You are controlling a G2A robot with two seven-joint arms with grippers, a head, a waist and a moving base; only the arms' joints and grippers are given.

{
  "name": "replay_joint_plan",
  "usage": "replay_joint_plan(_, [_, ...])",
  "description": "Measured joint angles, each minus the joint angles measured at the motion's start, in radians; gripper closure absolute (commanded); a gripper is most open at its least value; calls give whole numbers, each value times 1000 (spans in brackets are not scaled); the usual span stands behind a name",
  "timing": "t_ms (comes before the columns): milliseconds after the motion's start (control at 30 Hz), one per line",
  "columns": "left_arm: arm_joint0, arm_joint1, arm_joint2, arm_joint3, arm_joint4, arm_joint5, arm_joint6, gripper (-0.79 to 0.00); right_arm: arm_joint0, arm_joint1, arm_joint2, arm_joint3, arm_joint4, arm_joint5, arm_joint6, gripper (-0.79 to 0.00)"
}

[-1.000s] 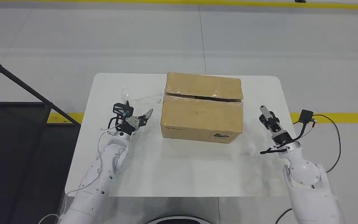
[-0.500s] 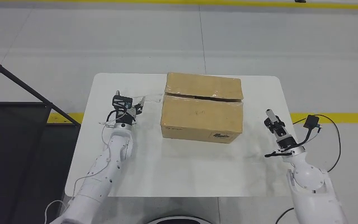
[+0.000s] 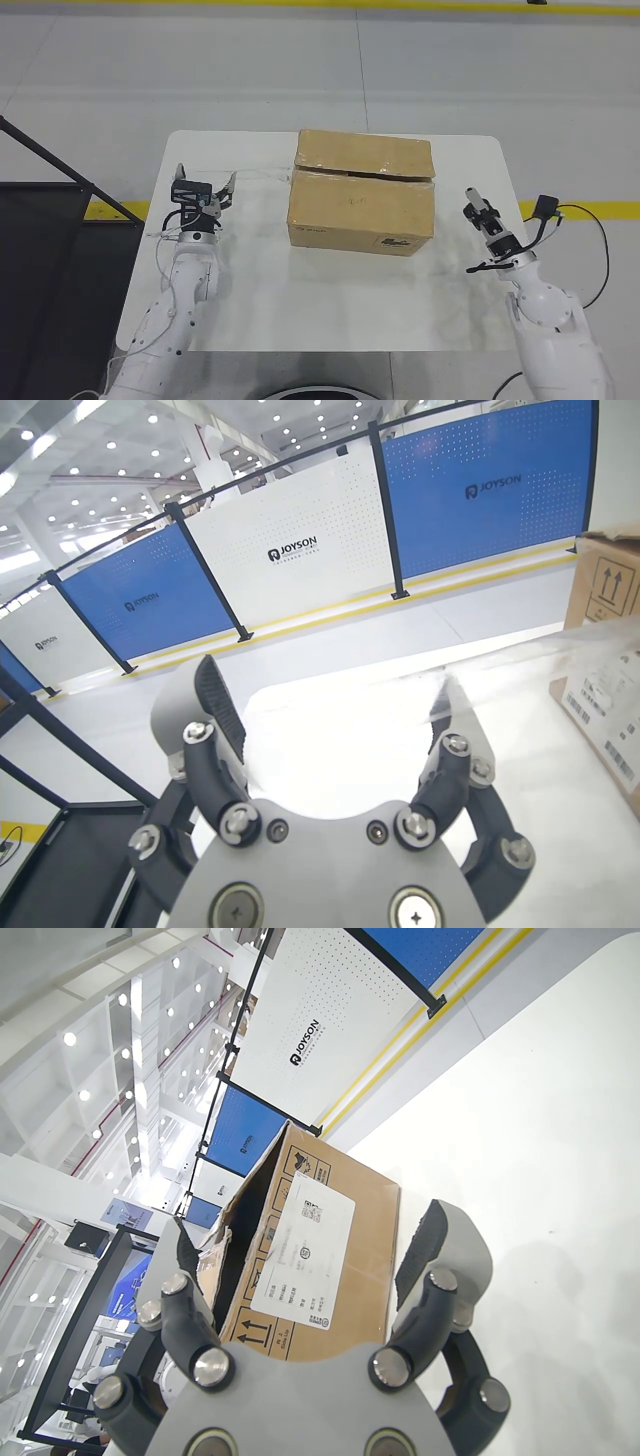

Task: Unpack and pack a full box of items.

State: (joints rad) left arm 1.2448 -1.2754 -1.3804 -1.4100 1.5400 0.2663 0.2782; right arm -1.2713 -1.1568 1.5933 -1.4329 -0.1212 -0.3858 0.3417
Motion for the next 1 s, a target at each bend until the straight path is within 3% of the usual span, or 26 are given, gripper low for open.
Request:
replay_joint_plan(200, [70, 6, -22, -55, 11, -55, -54, -785, 14, -1, -13, 11, -3, -3, 3, -785])
replay_joint_plan(367, [72, 6, -19, -30, 15, -96, -74, -785, 23, -1, -21, 15, -6, -2, 3, -785])
replay_joint_plan(733, [19, -4, 11, 60, 8, -143, -72, -785, 21, 1, -20, 13, -11, 4, 0, -785])
replay_joint_plan(1000, [-66, 1, 1, 163, 36, -232, -54, -785, 17, 3, -11, 1, -12, 14, -2, -785])
